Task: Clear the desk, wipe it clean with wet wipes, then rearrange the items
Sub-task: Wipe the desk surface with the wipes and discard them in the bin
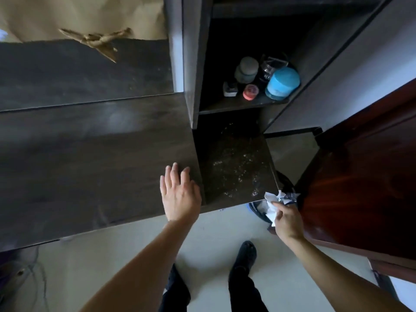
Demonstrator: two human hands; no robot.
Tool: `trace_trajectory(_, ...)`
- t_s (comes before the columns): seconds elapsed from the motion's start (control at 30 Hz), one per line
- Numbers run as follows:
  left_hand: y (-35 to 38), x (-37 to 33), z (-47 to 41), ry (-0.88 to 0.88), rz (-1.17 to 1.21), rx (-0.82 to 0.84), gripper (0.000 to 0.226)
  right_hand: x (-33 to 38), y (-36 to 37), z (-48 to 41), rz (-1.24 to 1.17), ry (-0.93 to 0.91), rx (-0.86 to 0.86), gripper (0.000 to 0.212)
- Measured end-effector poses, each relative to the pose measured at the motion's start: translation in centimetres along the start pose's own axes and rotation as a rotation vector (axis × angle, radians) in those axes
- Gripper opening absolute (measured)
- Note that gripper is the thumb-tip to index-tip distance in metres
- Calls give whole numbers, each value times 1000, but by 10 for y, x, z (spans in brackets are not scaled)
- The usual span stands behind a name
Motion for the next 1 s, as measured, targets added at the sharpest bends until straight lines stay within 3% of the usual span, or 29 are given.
trace_trajectory(0.13, 18, -8, -7, -179, -74, -110, 46, -21, -7, -66, 10, -55, -20, 33)
trace_trajectory(0.33, 25, -11, -4, -180, -154, -230, 46, -12, 10, -162, -66, -172, -8, 32)
trace_trajectory(0.47, 26, -10, -3, -171, -180, -258, 45, 7, 37, -123, -16, -375, -12, 46)
trace_trajectory(0.6, 25, -9, -3, -188, -193, -262, 43, 2, 76, -15, -40, -630, 345, 50)
trace_trajectory(0.67, 24, -11, -2, -194, -197, -264, 44, -1, 69, -10, -81, -656, 401, 48)
trace_trajectory(0.77, 22, -12, -3, -185, -204, -280, 44, 14, 37, -95, -162, -571, 171, 43)
trace_trajectory(0.87, 22, -12, -2, -178, -203, -283, 45, 31, 13, -188, -56, -427, -39, 39)
trace_trajectory(1.0, 22, -13, -3, -175, -198, -290, 44, 43, 34, -181, -62, -426, -36, 34)
Point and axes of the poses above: each hand's wrist, its own z-axis away from the middle knuckle, its own y-axis out of the palm, x = y × z, the point moved 9 cm from there along -z, towards the middle knuckle, and after that the axes turned 3 degrees about -y, right-handed, at the moved point
